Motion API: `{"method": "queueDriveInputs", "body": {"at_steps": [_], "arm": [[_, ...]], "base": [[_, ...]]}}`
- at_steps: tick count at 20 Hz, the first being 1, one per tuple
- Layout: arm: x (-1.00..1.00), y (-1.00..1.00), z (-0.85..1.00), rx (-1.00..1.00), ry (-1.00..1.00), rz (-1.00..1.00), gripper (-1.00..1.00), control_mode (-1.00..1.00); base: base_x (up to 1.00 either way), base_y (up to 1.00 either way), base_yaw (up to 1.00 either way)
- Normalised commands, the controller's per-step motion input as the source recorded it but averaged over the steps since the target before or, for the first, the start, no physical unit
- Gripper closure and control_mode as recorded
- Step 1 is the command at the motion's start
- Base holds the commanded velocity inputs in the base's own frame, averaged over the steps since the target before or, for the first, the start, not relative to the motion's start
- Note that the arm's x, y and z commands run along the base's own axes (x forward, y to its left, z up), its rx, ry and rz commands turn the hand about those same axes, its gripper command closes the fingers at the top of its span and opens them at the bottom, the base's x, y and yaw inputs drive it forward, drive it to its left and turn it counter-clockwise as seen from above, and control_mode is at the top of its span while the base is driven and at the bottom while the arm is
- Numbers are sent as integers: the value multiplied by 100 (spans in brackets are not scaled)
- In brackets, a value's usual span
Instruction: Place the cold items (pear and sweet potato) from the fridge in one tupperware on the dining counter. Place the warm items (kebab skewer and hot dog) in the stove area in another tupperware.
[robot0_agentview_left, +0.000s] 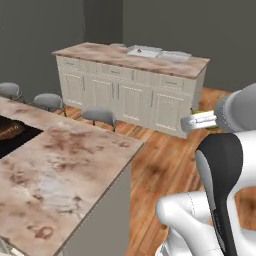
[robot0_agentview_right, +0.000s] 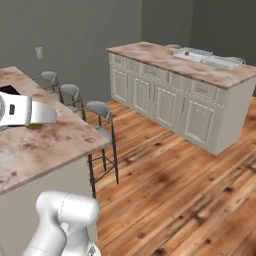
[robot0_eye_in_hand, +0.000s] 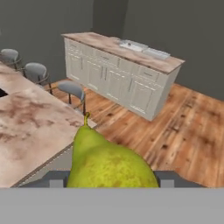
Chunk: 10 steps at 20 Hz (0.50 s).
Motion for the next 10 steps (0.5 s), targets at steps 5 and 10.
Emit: {"method": "queueDriveInputs", "body": {"at_steps": [5,10], "arm": [[0,0,0,0,0,0,100,100],[0,0,0,0,0,0,100,100]], "base": [[42,-100,-20],[50,-100,-18]]}}
